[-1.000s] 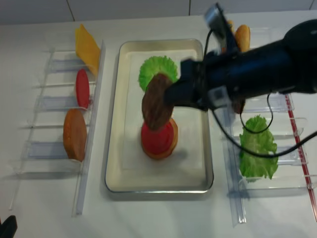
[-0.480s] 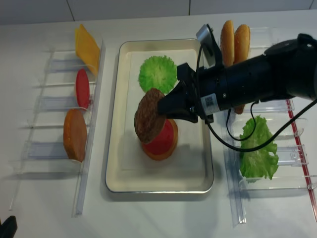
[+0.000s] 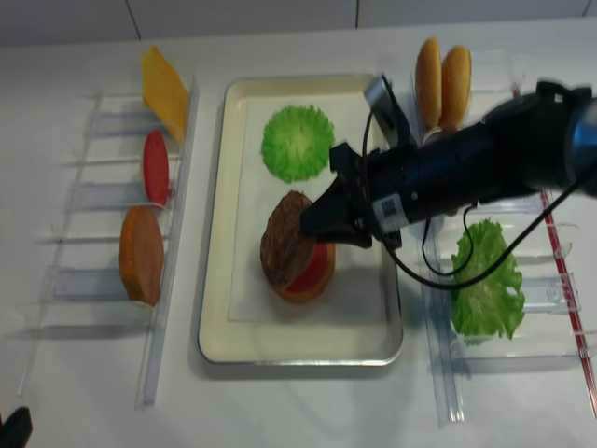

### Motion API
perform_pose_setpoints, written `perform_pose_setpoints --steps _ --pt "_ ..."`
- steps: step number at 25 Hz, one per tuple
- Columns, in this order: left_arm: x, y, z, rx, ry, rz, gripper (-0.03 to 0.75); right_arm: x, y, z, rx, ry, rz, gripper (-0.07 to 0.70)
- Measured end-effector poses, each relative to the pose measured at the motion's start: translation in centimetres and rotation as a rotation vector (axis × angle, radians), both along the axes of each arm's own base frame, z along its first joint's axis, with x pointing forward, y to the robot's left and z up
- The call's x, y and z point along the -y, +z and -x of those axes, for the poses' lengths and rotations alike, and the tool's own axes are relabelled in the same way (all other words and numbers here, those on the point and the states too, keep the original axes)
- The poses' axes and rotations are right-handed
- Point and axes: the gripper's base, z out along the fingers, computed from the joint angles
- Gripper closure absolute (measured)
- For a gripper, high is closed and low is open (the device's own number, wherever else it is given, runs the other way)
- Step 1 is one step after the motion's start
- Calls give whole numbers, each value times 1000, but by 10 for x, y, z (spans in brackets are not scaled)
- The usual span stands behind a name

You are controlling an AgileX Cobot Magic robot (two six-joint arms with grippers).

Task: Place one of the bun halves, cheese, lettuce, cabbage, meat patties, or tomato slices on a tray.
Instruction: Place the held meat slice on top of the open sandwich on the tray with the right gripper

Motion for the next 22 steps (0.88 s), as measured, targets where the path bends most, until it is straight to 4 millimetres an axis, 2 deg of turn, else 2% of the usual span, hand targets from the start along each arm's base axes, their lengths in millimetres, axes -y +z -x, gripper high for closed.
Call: perform_pose_setpoints --steps 22 --pt "0 0 0 0 0 0 516 2 -7 -4 4 -32 47 500"
